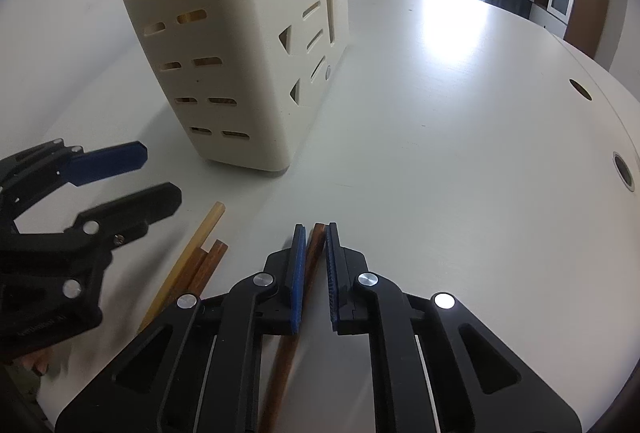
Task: Organize utensils
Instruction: 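Close the right gripper on a dark brown chopstick while the left grips a light one, then lift both held chopsticks and lower them over the caddy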
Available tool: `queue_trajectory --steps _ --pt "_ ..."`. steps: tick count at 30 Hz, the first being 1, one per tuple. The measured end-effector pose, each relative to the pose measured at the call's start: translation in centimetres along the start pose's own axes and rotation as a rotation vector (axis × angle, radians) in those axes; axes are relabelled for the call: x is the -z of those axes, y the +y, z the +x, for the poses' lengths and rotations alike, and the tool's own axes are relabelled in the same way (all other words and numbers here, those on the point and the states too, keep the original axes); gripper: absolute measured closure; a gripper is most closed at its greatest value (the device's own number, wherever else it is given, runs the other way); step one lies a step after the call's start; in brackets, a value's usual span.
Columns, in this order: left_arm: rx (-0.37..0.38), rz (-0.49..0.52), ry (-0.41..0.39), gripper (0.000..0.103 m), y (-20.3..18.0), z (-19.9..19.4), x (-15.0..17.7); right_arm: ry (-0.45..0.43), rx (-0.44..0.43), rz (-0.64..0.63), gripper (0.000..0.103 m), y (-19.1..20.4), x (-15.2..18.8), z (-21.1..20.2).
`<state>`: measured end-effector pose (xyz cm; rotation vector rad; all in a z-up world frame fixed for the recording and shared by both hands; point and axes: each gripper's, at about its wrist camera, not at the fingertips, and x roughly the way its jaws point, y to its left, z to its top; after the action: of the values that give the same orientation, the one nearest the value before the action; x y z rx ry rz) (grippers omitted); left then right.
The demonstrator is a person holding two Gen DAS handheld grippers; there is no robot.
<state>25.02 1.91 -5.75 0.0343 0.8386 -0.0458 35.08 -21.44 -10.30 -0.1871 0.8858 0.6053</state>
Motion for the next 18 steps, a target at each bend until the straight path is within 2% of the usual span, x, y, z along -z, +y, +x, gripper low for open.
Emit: queue_trajectory --steps 7,12,18 --pt "0.019 -0.011 0.06 0.058 -0.3 2.3 -0.1 -0.003 0.019 0.035 0.094 -1.7 0.0 -0.1" --pt "0.018 -0.012 0.085 0.07 -0.7 3.2 -0.2 -0.001 0.019 0.024 0.094 -1.3 0.3 -0.2" --pt "0.005 0.017 0.104 0.076 -1.3 3.3 -0.3 -0.001 0.021 0.022 0.094 -1.1 -0.1 0.0"
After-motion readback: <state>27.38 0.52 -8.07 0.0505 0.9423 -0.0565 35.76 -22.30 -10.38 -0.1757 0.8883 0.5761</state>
